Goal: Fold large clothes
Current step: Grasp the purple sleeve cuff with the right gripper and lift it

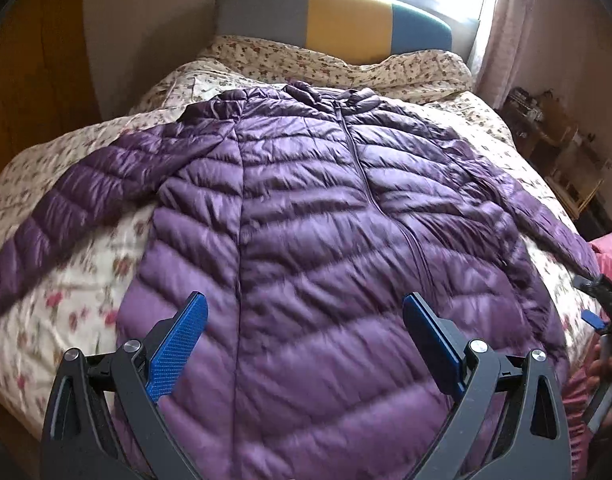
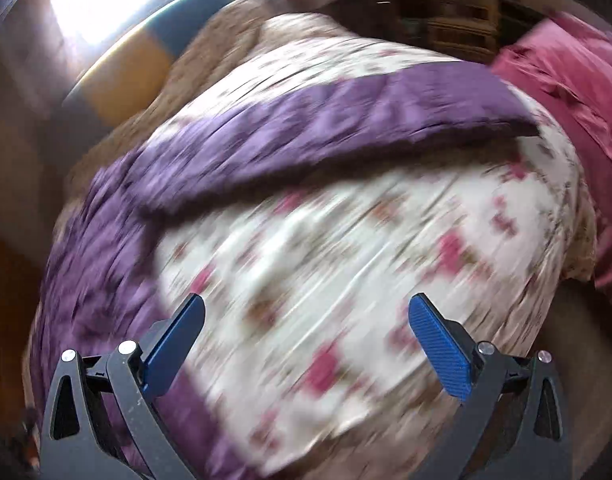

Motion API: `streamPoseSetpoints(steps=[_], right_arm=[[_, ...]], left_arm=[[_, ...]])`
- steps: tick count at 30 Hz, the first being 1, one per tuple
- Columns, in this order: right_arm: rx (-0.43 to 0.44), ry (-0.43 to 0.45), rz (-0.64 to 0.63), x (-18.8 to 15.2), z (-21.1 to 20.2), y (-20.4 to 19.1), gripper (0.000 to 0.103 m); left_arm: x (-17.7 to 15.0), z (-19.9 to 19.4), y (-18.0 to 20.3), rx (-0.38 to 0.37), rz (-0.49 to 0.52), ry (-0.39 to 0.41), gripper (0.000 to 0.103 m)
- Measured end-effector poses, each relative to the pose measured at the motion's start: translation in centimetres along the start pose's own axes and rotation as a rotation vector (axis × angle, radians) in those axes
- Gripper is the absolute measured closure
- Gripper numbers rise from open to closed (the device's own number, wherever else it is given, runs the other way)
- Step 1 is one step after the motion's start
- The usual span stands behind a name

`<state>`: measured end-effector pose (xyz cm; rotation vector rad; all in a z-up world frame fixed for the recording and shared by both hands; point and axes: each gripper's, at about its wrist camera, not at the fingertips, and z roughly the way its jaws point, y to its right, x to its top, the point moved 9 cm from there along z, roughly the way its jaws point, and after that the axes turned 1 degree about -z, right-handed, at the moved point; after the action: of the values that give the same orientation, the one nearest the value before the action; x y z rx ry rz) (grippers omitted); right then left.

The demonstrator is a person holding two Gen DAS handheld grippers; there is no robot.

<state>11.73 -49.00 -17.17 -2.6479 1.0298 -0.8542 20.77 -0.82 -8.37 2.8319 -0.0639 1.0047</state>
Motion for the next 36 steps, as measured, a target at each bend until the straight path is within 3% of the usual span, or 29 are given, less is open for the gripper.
streamPoseSetpoints(steps=[3, 11, 13, 18, 21, 27, 36], right_arm=[[-0.005, 0.042, 0.130, 2.9, 0.9, 3.2, 0.014], [0.051, 0.137, 0.329, 7.6, 1.8, 7.2, 0.018], [0.053, 0.157, 0.361, 8.6, 2.1, 7.8, 0.025], [0.028, 0.174, 0.378, 10.5, 2.8, 9.0, 0.065], [0.028, 0.182, 0.364, 11.6, 3.1, 8.9, 0.075], [0.047, 0.212, 0.304, 13.8, 3.6, 6.0, 0.085], [0.120, 0.214, 0.108, 15.9, 4.8, -3.9, 0.088]], left_arm=[[1.5, 1.7, -0.3, -0.014, -0.013, -0.022, 0.006], [5.4, 7.0, -0.3, -0.033, -0.035, -0.026, 0.006], [6.3, 8.3, -0.4, -0.030, -0.041, -0.023, 0.006], [8.0, 11.9, -0.4, -0.036, -0.046, -0.059, 0.006], [8.9, 13.4, -0.4, -0.030, -0.034, -0.064, 0.006], [10.3, 15.7, -0.7, -0.039, -0.031, -0.079, 0.005], [9.7, 17.2, -0.7, -0.029, -0.014, -0.073, 0.003]])
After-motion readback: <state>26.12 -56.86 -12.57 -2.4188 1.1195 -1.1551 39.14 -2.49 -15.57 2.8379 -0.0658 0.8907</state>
